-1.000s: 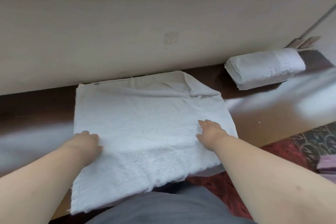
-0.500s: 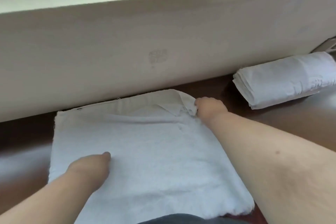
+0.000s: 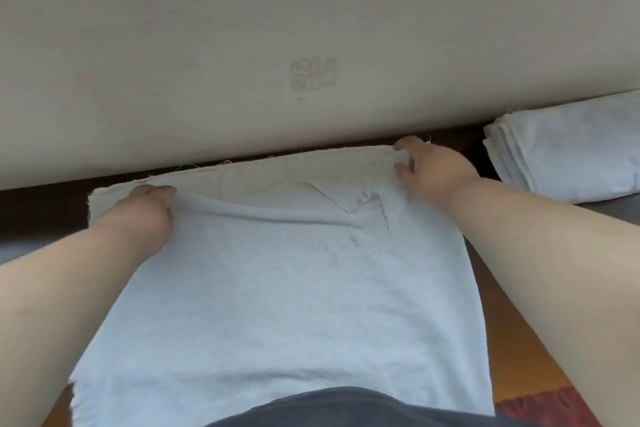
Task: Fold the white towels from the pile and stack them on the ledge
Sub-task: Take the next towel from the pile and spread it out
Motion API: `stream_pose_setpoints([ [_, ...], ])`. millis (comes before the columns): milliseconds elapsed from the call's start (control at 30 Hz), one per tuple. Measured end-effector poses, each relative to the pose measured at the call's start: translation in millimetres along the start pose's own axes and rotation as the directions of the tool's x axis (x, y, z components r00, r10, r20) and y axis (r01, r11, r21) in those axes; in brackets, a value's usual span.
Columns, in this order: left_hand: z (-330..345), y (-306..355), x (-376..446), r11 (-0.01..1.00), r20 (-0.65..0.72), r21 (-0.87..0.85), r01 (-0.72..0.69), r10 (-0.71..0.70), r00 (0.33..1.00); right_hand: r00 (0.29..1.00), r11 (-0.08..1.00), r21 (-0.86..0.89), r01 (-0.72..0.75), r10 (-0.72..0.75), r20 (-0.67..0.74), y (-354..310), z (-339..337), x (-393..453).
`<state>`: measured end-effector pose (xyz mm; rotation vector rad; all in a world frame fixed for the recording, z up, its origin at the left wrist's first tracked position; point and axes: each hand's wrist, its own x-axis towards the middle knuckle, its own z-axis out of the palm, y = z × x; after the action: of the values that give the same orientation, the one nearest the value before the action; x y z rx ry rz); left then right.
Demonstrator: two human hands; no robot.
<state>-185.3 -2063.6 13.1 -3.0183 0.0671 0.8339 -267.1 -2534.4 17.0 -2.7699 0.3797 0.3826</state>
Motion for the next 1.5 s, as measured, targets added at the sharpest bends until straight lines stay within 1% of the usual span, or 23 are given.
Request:
stream_pose_setpoints([
  [33, -2, -6, 5, 1.000, 0.020, 0.014, 0.017, -0.017, 1.000, 0.987, 0.999, -0.040, 0.036, -0.029, 0.159, -5, 4, -2],
  [67, -3, -12, 11, 0.999, 0.035, 0.037, 0.035, -0.036, 0.999, 0.964, 0.998, -0.054, 0.032, -0.016, 0.266, -8, 8, -3],
  [100, -6, -16, 15, 0.996, 0.051, 0.061, 0.059, -0.062, 0.997, 0.953, 0.998, -0.057, 0.021, -0.003, 0.304, -9, 10, -2],
  [200, -15, -26, 23, 0.981, 0.085, 0.093, 0.172, -0.180, 0.980, 0.959, 0.997, -0.073, 0.034, -0.012, 0.283, -10, 16, 3],
  [267, -21, -29, 23, 0.982, 0.109, 0.066, 0.178, -0.184, 0.977, 0.963, 0.998, -0.067, 0.013, 0.006, 0.270, -13, 17, 7],
  [367, -22, -29, 23, 0.988, 0.094, 0.027, 0.152, -0.154, 0.984, 0.968, 0.994, -0.041, -0.102, 0.108, 0.228, -23, 15, 10],
  [467, -31, -27, 22, 0.988, 0.186, 0.076, 0.131, -0.143, 0.972, 0.977, 0.976, 0.093, -0.198, 0.188, 0.106, -38, 15, 6],
  [533, -36, -29, 21, 0.994, 0.119, 0.032, 0.102, -0.105, 0.987, 0.985, 0.969, 0.180, -0.171, 0.163, 0.060, -54, 15, 1],
  [567, -39, -31, 20, 0.995, 0.061, -0.008, 0.096, -0.095, 0.994, 0.989, 0.982, 0.146, -0.118, 0.103, 0.107, -64, 16, -2],
  [633, -41, -37, 18, 0.996, -0.038, -0.036, 0.077, -0.078, 0.996, 0.965, 1.000, -0.014, 0.000, 0.004, 0.260, -83, 23, -5],
  [700, -43, -40, 13, 0.994, -0.119, -0.088, 0.059, -0.069, 0.990, 0.968, 0.993, -0.113, 0.040, -0.011, 0.250, -93, 29, -4],
  [767, -39, -41, 7, 0.993, -0.184, -0.106, -0.045, 0.025, 0.983, 0.980, 0.995, -0.103, 0.012, 0.009, 0.198, -98, 31, -2],
  [833, -32, -38, 2, 0.976, -0.088, 0.013, -0.219, 0.219, 0.972, 0.984, 0.997, -0.078, -0.017, 0.031, 0.176, -101, 32, -1],
  [867, -27, -37, 2, 0.959, -0.021, 0.055, -0.280, 0.281, 0.959, 0.986, 0.998, -0.052, -0.038, 0.046, 0.158, -103, 32, 0],
  [933, -22, -35, 0, 0.954, 0.040, 0.078, -0.288, 0.286, 0.957, 0.989, 0.995, 0.023, -0.100, 0.097, 0.112, -106, 33, 2],
  [1033, -14, -42, -6, 0.921, -0.025, 0.133, -0.366, 0.372, 0.928, 0.973, 0.956, 0.196, -0.219, 0.199, 0.119, -105, 39, 2],
  [1100, -8, -46, -15, 0.882, -0.024, 0.138, -0.450, 0.458, 0.889, 0.961, 0.941, 0.222, -0.253, 0.219, 0.167, -106, 43, -2],
  [1167, -5, -49, -19, 0.897, -0.031, 0.090, -0.432, 0.436, 0.899, 0.954, 0.968, 0.105, -0.228, 0.200, 0.225, -108, 44, -7],
  [1233, -4, -52, -18, 0.944, -0.066, 0.028, -0.329, 0.330, 0.942, 0.958, 0.979, 0.070, -0.191, 0.171, 0.231, -109, 45, -8],
  [1300, -5, -56, -14, 0.957, -0.025, 0.100, -0.272, 0.276, 0.961, 0.973, 0.976, 0.127, -0.178, 0.155, 0.171, -107, 43, -7],
  [1367, -7, -59, -9, 0.934, 0.054, 0.218, -0.283, 0.278, 0.959, 0.982, 0.981, 0.120, -0.150, 0.133, 0.135, -105, 41, -6],
  [1433, -6, -59, -4, 0.939, 0.088, 0.173, -0.298, 0.286, 0.954, 0.985, 0.989, 0.052, -0.141, 0.134, 0.108, -106, 37, -7],
  [1500, -6, -60, 0, 0.953, 0.069, 0.078, -0.294, 0.289, 0.955, 0.994, 0.995, -0.025, -0.098, 0.099, 0.053, -108, 33, -5],
])
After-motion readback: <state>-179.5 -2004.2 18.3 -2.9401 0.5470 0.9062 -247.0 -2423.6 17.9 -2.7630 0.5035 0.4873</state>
